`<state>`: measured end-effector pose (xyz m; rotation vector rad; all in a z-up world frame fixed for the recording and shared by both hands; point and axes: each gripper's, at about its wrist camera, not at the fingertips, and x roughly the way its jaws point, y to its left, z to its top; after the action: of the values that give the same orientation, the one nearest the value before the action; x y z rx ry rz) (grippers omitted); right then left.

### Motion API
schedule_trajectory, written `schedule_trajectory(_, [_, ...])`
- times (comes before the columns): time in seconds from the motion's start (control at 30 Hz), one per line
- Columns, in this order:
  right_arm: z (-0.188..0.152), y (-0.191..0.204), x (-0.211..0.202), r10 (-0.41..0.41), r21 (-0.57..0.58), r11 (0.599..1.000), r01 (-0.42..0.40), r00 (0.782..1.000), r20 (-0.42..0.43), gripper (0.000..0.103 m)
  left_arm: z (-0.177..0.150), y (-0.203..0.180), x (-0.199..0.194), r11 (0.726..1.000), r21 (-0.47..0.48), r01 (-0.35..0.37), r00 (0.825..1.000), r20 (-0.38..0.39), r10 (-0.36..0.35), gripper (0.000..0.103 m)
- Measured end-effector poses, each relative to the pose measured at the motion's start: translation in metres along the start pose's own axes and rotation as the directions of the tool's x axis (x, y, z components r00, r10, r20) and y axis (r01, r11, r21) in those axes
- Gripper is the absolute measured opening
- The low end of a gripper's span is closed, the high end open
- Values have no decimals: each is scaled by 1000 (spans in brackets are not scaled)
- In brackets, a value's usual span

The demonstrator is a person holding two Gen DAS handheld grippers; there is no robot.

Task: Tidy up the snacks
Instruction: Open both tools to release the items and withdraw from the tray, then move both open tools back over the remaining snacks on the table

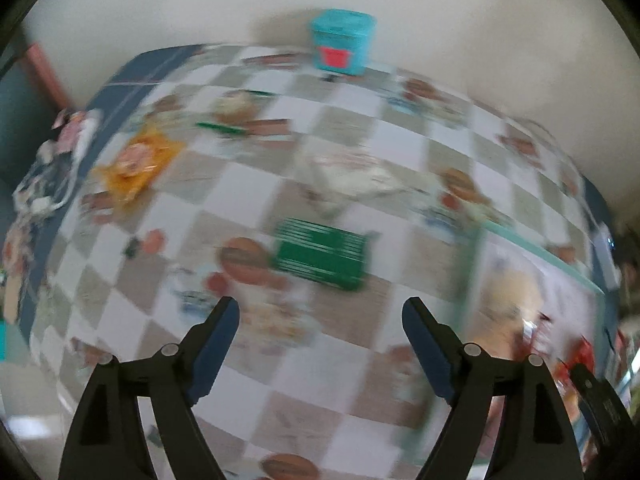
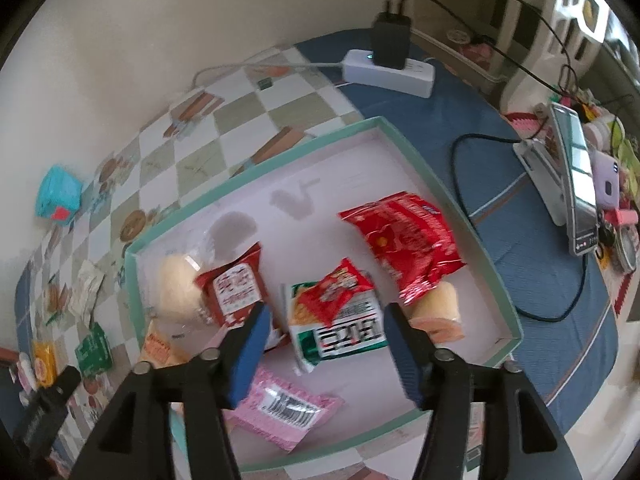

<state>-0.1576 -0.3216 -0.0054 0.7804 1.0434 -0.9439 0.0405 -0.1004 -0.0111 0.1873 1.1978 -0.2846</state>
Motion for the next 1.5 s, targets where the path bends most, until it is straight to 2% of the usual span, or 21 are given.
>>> schedule_trajectory(0.2, [-13, 31, -6, 28, -91, 996, -26, 999, 17, 74, 9, 37, 1, 996, -70, -62, 998, 15, 63, 85])
schedule_trajectory(0.4, [-27, 61, -11, 80, -170, 982, -76, 997, 20, 75, 17, 67, -5, 986, -83, -146, 988, 46, 150, 85])
schedule_trajectory(0.57, [-34, 73, -14, 101, -193, 977, -95, 995, 26, 75, 20, 93, -8, 976, -94, -197, 977, 59, 203, 85])
schedule_trajectory(0.63, [-36, 76, -15, 105, -196, 976, -98, 994, 27, 78, 21, 104, -9, 973, -110, -203, 976, 60, 211, 85])
schedule_trajectory(0.67, [-36, 77, -15, 110, -197, 975, -103, 993, 28, 86, 22, 109, -9, 972, -119, -204, 976, 59, 212, 85])
schedule_trajectory(0.73, [-38, 81, -15, 123, -200, 973, -115, 992, 26, 89, 23, 123, -10, 968, -145, -204, 975, 57, 214, 85])
schedule_trajectory(1.2, [-60, 123, -15, 171, -283, 946, -159, 985, 20, 98, 23, 206, -15, 926, -317, -205, 972, 47, 231, 86])
schedule_trajectory(1.23, [-61, 126, -15, 175, -287, 944, -162, 984, 20, 102, 23, 210, -14, 924, -325, -203, 972, 46, 230, 90])
schedule_trajectory(1.27, [-63, 129, -16, 180, -291, 942, -166, 983, 23, 103, 22, 215, -14, 921, -335, -201, 973, 44, 228, 98])
schedule_trajectory(1.5, [-73, 153, -19, 204, -319, 930, -183, 978, 33, 103, 22, 251, -14, 895, -405, -189, 974, 42, 224, 100])
